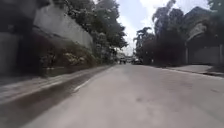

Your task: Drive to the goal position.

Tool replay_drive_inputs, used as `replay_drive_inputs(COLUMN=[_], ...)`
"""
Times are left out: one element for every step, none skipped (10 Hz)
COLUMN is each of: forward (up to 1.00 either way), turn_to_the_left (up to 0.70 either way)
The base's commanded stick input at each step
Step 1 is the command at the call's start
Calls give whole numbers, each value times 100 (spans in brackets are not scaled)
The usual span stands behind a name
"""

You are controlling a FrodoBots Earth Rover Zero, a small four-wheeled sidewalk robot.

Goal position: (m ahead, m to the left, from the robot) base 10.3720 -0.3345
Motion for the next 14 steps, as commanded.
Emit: replay_drive_inputs(forward=[100,100,100,100,100,100,100,100,100,100,100,100,100,100], turn_to_the_left=[0,0,0,0,0,0,0,0,0,0,-31,-40,-40,-40])
